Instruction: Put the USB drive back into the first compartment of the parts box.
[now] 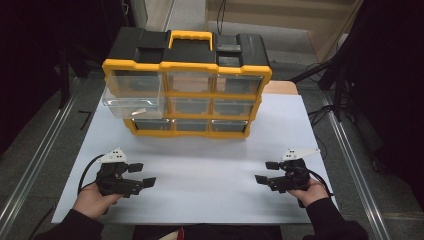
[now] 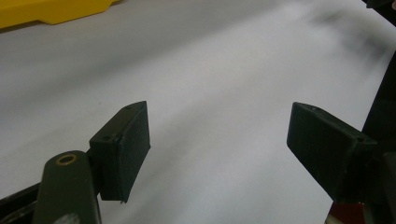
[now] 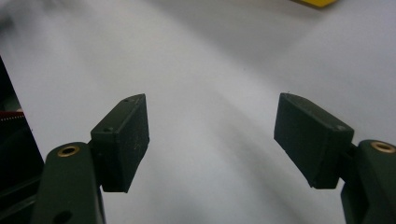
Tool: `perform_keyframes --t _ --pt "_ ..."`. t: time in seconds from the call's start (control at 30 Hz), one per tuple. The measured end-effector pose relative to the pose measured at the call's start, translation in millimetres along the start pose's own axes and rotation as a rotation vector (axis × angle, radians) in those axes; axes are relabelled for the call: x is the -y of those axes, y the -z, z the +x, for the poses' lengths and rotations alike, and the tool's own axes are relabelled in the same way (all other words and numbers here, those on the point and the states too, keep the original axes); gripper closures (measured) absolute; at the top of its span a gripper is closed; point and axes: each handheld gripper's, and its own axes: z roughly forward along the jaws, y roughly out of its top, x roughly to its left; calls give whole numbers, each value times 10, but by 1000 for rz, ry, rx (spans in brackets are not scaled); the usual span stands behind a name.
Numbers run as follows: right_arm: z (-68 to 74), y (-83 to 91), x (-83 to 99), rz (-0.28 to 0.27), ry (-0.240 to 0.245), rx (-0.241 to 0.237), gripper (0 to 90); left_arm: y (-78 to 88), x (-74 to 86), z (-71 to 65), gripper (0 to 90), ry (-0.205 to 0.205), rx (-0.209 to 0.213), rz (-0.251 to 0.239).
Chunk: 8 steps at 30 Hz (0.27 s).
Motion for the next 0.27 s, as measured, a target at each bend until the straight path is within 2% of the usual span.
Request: perform_keyframes --t 0.27 --pt "-31 -29 38 9 20 12 227 -8 5 20 224 -4 -9 4"
